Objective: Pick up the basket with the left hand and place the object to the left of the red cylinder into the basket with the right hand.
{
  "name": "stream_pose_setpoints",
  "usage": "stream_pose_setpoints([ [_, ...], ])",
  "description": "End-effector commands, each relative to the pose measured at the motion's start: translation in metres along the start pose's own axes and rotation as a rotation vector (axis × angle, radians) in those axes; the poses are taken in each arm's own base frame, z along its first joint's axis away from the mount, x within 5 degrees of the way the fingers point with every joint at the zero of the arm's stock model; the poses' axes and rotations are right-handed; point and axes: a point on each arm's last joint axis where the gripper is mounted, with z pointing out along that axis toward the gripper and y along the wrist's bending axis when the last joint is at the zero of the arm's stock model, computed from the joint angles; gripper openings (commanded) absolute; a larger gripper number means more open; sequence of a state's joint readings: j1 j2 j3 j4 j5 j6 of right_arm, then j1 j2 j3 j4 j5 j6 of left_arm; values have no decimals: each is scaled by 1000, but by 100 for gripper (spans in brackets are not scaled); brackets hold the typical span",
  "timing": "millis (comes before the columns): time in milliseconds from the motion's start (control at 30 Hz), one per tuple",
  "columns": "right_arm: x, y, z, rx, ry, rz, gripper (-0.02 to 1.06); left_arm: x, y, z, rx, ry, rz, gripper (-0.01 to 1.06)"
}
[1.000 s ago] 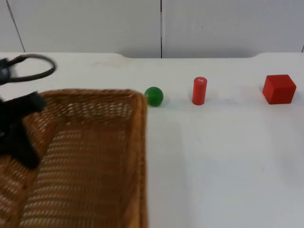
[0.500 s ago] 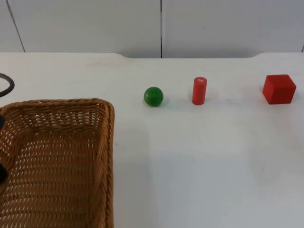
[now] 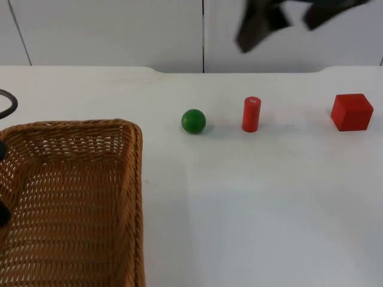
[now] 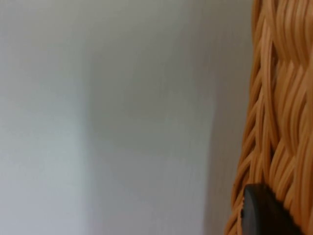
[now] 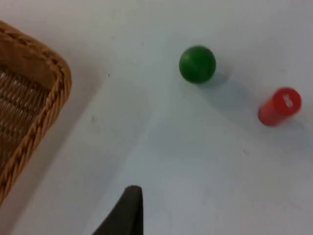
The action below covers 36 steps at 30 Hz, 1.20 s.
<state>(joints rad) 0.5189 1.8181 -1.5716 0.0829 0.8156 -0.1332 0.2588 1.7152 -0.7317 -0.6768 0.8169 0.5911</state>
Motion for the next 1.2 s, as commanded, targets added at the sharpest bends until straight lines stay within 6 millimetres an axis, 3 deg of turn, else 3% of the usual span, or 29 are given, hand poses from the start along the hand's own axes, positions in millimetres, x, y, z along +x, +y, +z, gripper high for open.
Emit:
stream_pose_setpoints([
  [0, -23, 6, 37, -13, 7, -39, 105, 0, -3, -3, 20, -14, -9, 0],
  [33, -23, 6, 37, -13, 7, -39, 105, 0, -3, -3, 20, -14, -9, 0],
  [100, -36, 11, 81, -22, 17, -51, 105, 0, -3, -3, 20, -14, -9, 0],
  [133, -40, 11, 84, -21, 7, -54, 104, 0, -3, -3, 20, -14, -9, 0],
  [200, -48, 15, 123, -22, 13, -78, 101, 0, -3, -3, 20, -14, -9, 0],
  [233, -48, 15, 123, -22, 13, -78, 101, 0, -3, -3, 20, -14, -9, 0],
  [367, -42, 12, 177, -10, 46, -91, 98, 0, -2, -3, 19, -16, -9, 0],
  [400, -42, 12, 177, -10, 46, -91, 98, 0, -2, -3, 19, -16, -9, 0],
  [533, -29, 7, 215, 20, 56, -115, 98, 0, -2, -3, 19, -16, -9, 0],
  [800, -18, 6, 245, 32, 7, -123, 92, -1, -3, -3, 30, -23, -14, 0],
  [1000, -21, 6, 248, 36, -36, -131, 84, -1, -3, -3, 30, -23, -11, 0],
  [1167, -21, 5, 248, 52, -36, -154, 84, -1, -4, -3, 31, -22, -12, 0],
])
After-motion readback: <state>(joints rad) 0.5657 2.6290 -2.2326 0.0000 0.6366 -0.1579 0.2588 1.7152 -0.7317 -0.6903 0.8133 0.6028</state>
